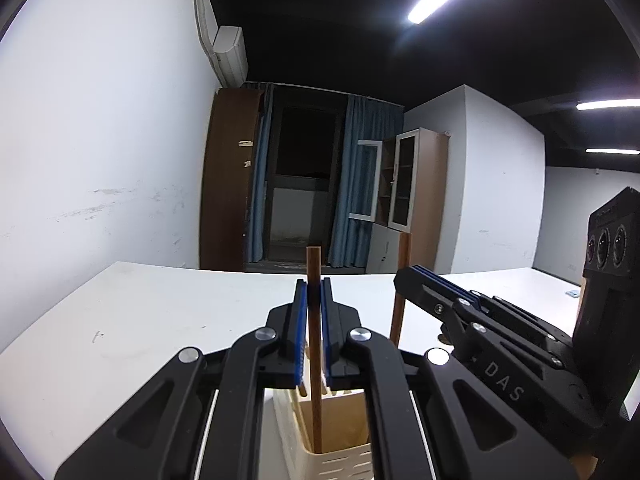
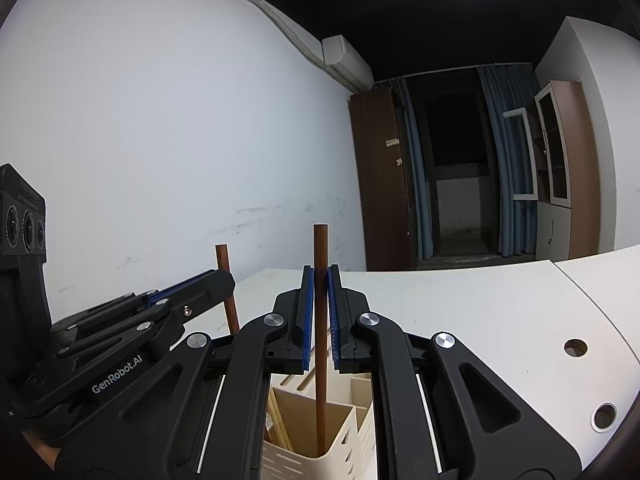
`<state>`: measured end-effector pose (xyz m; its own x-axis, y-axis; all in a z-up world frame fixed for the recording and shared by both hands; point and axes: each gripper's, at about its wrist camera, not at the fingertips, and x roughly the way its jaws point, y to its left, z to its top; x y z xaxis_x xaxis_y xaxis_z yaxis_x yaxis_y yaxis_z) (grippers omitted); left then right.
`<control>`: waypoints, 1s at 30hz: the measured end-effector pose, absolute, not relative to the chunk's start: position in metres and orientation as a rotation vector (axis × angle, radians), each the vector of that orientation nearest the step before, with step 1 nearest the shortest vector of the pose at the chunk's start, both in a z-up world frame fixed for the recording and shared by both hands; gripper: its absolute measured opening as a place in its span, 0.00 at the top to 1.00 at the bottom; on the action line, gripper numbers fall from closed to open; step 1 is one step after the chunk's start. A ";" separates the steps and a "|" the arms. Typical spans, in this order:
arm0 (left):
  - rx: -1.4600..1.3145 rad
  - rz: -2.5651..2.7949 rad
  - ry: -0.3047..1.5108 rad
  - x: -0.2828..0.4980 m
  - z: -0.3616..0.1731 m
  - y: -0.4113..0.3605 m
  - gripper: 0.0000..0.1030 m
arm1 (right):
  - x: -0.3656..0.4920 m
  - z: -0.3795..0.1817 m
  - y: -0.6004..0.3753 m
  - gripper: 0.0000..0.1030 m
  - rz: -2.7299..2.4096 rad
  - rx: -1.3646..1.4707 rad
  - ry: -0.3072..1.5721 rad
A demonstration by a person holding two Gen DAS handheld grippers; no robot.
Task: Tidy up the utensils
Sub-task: 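Lower the brown chopstick into the holder and open the right tool, then lower both tools to the chopstick pile and close each on a brown chopstick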
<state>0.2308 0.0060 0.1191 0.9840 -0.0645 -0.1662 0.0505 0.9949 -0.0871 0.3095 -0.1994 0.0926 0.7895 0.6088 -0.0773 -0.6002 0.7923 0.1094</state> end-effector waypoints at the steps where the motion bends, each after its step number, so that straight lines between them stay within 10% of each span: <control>1: -0.079 -0.059 0.178 0.231 0.118 0.006 0.94 | 0.312 0.094 -0.201 0.92 0.651 0.086 0.115; 6: -0.094 -0.058 0.182 0.226 0.123 0.013 0.78 | 0.317 0.098 -0.212 0.88 0.629 0.095 0.123; 30: -0.013 -0.016 0.364 0.182 0.105 0.015 0.73 | 0.282 0.066 -0.225 0.65 0.561 0.000 0.365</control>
<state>0.1824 0.0146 0.1054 0.9343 -0.0182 -0.3560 0.0134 0.9998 -0.0160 0.2817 -0.2252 0.0657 0.7845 0.5199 -0.3380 -0.5200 0.8485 0.0983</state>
